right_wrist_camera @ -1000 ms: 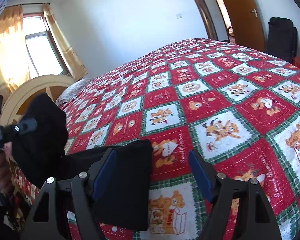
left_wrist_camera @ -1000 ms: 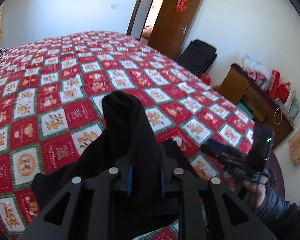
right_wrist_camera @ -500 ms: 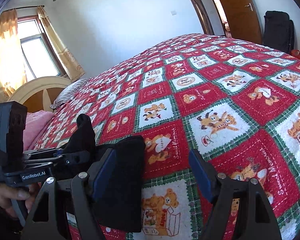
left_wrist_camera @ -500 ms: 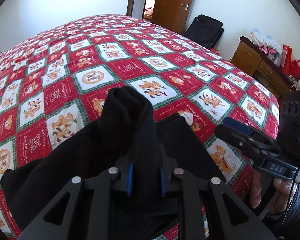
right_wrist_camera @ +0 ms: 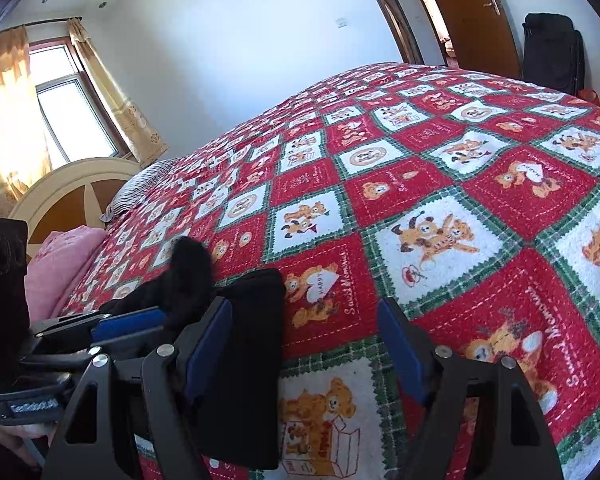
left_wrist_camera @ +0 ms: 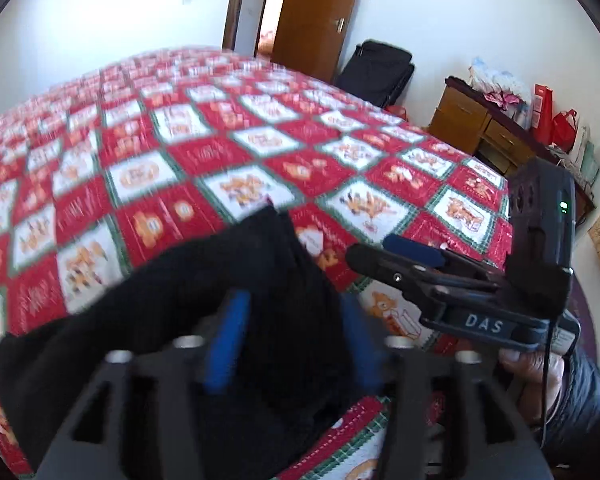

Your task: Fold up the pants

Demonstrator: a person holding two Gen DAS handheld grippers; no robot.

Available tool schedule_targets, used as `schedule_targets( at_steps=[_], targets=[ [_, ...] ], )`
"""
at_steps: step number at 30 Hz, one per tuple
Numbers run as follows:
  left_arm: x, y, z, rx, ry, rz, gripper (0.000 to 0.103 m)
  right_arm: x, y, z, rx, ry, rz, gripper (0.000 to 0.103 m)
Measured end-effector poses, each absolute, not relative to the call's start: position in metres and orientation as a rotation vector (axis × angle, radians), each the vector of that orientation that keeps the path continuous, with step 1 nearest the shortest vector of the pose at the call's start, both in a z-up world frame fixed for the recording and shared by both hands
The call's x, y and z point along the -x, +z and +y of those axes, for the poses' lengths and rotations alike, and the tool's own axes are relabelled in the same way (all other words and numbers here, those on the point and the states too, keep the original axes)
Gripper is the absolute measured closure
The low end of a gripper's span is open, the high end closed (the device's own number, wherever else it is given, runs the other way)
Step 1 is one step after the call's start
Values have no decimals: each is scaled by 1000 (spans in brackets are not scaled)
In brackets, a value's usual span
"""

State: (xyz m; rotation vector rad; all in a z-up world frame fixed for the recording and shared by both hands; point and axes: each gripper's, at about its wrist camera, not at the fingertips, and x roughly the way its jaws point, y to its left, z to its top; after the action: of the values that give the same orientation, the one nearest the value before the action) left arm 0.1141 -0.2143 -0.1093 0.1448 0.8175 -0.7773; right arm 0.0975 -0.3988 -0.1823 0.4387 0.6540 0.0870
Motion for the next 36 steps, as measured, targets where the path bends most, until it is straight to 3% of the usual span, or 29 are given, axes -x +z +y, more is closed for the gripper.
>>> schedule_targets(
  at_steps=[6,11,16,17,18,19,21,32,33,34,36],
  targets=[
    [-100,-78,-183,-165,-710,626,8,-90,-173,-406,-495,110,607,27],
    [-123,-96,-127,-113,-523,624,7,-80,-142,-368,-424,261,567,27],
    [-145,-127,-67,58,-384,710,7,-84,-149,-316,-249,314,689,29],
    [-144,-132,-61,68,-368,714,7,-86,-156,-314,-235,301,720,37],
    [-144,-136,-57,74,-358,716,7,-88,-161,-314,-218,277,745,67],
    [-145,-141,-55,74,-349,716,7,-87,-164,-317,-222,264,757,82],
    [-149,-150,-53,50,-325,720,7,-82,-169,-331,-274,262,782,85],
    [-151,-163,-47,44,-317,743,2,-77,-195,-357,-360,232,888,86],
    [-151,-163,-46,51,-317,747,2,-76,-190,-358,-358,216,871,82],
    [-150,-163,-45,52,-316,746,2,-73,-180,-358,-324,163,816,66],
    [-146,-160,-45,53,-324,734,2,-67,-154,-352,-259,134,684,52]
  ],
)
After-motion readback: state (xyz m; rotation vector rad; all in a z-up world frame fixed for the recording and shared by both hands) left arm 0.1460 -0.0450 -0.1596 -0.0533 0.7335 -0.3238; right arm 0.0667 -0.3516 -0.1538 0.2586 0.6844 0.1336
